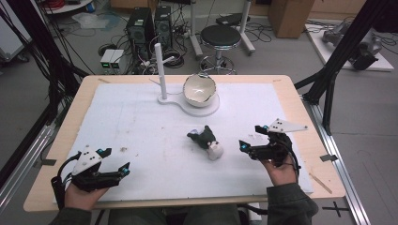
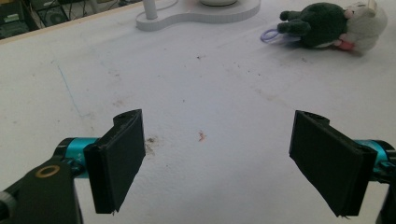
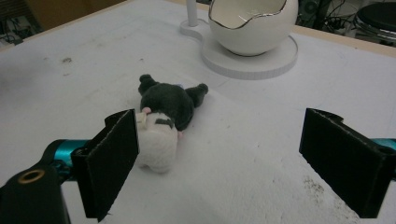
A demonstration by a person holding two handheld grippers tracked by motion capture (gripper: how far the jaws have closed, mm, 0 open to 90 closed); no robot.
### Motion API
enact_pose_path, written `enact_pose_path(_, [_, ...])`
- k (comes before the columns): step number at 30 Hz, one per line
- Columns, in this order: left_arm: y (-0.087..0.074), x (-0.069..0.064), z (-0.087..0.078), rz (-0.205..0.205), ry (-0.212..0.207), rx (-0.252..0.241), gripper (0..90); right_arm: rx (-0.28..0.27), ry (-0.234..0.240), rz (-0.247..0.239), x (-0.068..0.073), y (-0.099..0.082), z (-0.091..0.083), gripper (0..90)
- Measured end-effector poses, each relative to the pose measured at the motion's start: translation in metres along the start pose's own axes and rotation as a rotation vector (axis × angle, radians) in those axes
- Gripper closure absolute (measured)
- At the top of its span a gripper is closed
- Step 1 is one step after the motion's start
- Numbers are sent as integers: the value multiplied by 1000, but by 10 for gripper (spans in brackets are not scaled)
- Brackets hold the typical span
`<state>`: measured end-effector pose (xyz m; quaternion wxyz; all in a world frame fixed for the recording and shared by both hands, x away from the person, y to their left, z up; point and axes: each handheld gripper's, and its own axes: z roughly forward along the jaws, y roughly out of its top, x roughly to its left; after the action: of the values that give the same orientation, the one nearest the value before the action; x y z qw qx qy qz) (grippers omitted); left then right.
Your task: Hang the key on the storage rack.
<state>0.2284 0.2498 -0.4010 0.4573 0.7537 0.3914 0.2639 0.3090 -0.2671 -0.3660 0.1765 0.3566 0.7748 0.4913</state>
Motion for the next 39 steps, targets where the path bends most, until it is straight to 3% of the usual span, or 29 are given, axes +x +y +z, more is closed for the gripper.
enact_pose_path(22, [0,-1,1,2,-2,4,187,83,69,-5,18,27,44,113])
enact_pose_path(39, [0,-1,2,7,-8,7,187,147,89,4,29,24,69,113])
